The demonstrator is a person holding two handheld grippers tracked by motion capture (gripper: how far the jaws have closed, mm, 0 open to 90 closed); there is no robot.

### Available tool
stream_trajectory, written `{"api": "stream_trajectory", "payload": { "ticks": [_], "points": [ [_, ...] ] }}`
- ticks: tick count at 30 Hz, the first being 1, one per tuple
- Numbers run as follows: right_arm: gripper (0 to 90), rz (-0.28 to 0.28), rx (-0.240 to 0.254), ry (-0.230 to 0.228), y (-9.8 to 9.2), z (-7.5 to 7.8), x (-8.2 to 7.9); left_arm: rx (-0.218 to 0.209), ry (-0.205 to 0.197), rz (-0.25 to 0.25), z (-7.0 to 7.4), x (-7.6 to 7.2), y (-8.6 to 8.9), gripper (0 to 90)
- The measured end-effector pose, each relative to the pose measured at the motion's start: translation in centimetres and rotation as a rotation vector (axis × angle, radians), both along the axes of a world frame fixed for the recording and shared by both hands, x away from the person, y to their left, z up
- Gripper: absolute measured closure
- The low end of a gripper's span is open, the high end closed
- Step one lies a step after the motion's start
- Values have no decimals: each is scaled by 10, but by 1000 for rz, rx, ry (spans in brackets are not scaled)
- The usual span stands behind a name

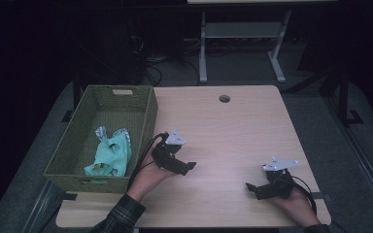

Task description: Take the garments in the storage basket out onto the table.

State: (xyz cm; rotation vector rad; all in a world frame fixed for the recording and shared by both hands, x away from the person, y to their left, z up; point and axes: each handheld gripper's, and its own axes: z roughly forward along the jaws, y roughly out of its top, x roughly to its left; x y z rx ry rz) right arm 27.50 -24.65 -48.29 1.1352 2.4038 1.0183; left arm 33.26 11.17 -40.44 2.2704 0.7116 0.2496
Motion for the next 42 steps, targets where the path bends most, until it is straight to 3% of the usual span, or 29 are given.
{"api": "stream_trajectory", "payload": {
  "ticks": [19,30,35,42],
  "points": [
    [24,-4,3,2,0,0,0,-31,-1,-20,23,7,3,139],
    [24,-7,-1,0,0,0,0,-26,-11,-22,35,11,13,139],
    [24,-16,5,4,1,0,0,-54,-18,8,42,13,24,141],
    [24,-15,4,4,1,0,0,-58,13,27,47,16,36,139]
  ]
}}
